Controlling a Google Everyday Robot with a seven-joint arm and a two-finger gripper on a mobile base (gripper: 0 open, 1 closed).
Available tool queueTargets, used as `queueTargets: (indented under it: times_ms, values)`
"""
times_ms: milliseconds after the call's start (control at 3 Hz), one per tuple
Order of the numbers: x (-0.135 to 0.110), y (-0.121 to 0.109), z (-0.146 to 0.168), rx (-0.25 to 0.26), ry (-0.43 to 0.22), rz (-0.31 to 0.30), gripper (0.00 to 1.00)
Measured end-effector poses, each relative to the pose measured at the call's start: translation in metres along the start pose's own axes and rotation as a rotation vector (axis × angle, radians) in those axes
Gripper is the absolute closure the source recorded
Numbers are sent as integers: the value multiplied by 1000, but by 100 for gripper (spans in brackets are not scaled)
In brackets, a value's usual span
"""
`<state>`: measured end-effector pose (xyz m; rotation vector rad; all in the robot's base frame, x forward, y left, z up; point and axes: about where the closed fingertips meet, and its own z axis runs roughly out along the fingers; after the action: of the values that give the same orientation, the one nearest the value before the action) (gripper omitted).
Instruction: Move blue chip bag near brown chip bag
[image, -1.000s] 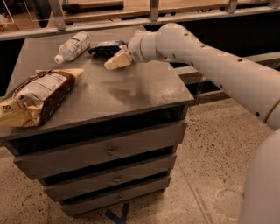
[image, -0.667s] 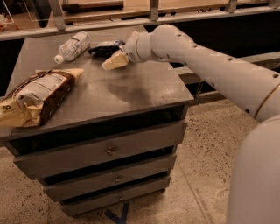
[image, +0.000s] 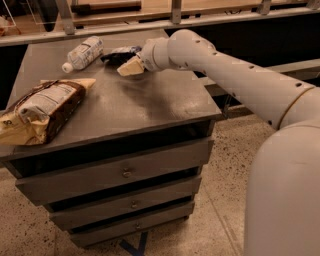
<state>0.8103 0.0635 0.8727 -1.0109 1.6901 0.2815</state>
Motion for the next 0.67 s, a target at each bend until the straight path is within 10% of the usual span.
queueTargets:
  times_ms: [667]
  values:
    - [-11,-4,-4,6,-48,-13,65]
